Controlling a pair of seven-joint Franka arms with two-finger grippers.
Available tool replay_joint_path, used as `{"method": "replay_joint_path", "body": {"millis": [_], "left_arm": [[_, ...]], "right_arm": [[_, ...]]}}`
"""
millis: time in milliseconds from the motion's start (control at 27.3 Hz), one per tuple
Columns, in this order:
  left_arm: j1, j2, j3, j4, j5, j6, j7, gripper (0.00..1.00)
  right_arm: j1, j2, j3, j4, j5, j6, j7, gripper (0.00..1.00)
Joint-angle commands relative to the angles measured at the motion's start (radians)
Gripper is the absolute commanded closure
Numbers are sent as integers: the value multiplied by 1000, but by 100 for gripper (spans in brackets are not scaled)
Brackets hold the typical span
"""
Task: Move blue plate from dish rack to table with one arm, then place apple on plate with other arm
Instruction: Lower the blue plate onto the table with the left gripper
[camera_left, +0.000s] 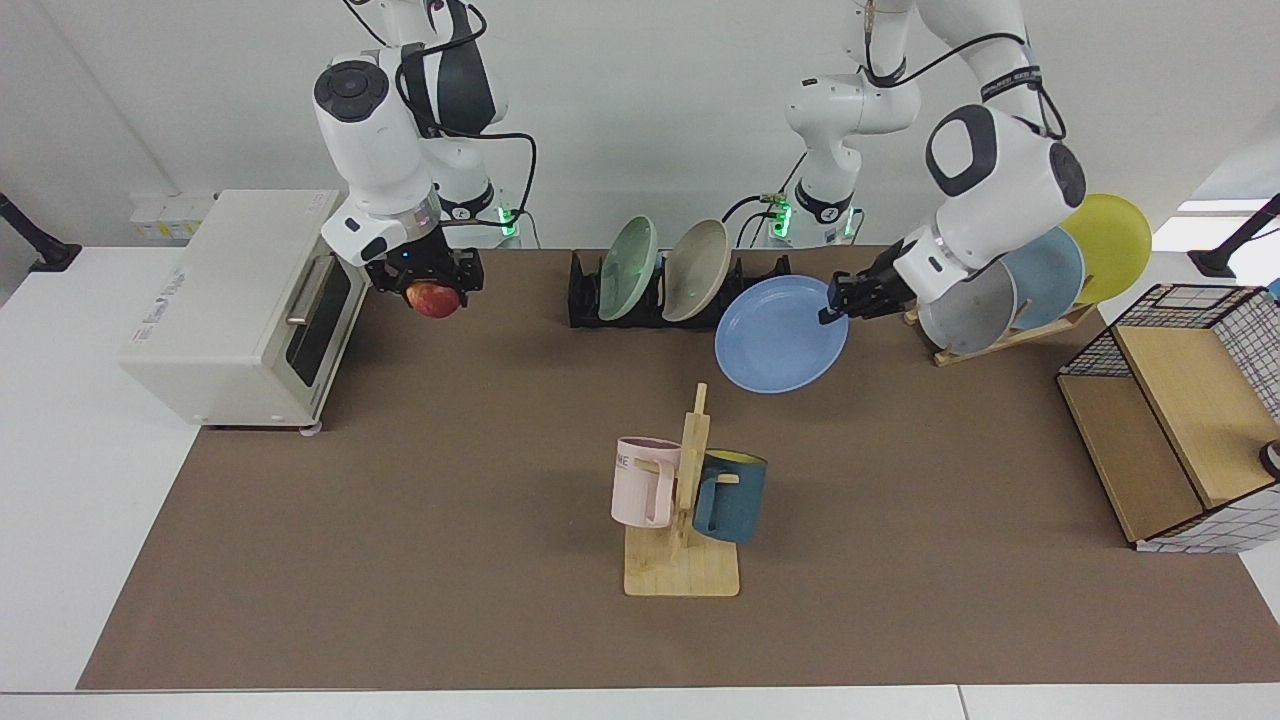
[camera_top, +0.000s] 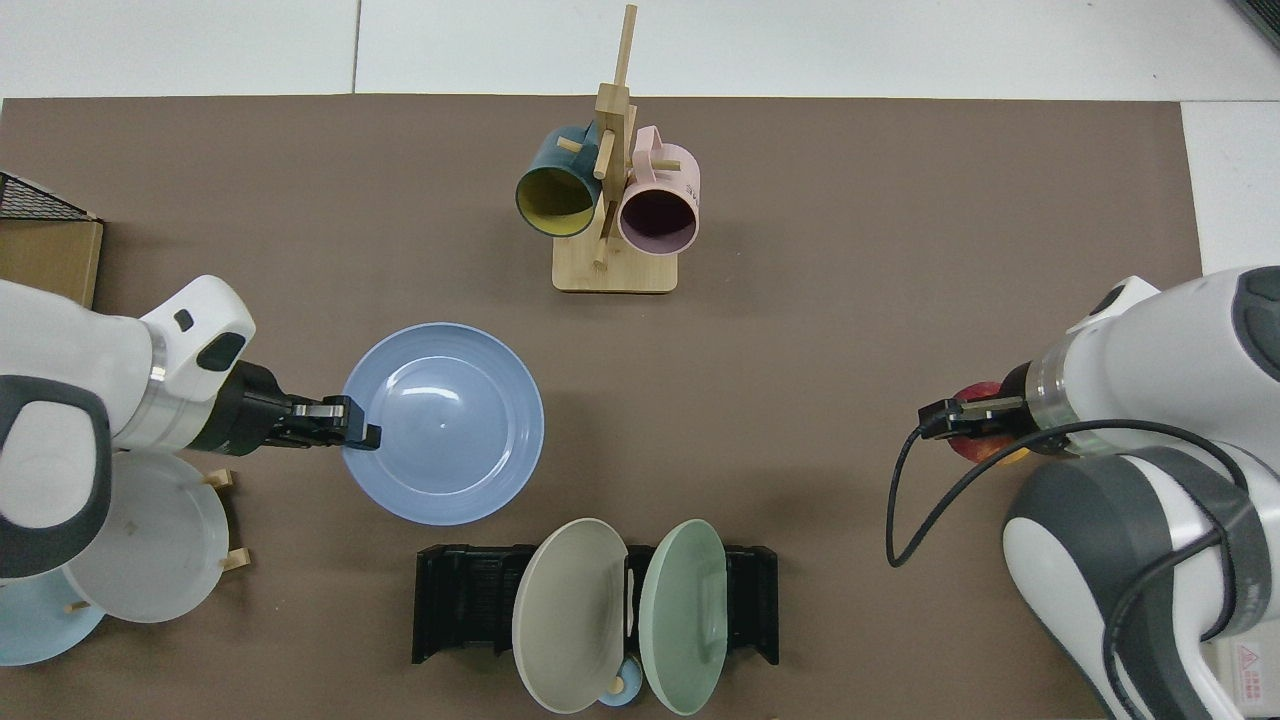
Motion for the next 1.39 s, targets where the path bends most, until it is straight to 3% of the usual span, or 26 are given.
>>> {"method": "replay_joint_path", "body": {"millis": [0, 440, 696, 916, 1099, 1356], "left_arm": [[0, 84, -51, 21, -43, 87, 7, 100], [-1, 131, -161, -47, -50, 278, -4, 100], [-3, 134, -178, -53, -47, 304, -11, 97], [-4, 133, -201, -56, -37, 313, -27, 81], [-6, 134, -206, -56, -31, 328, -42, 55], [-6, 134, -212, -53, -30, 325, -59, 47]], "right_arm": [[15, -15, 2, -4, 9, -19, -17, 100], [42, -27, 3, -15, 10, -19, -8, 100], [44, -27, 5, -15, 10, -18, -6, 100], [50, -27, 5, -17, 10, -18, -6, 100], [67, -27, 5, -17, 10, -18, 7, 100], [70, -27, 5, -17, 12, -18, 23, 100]]}}
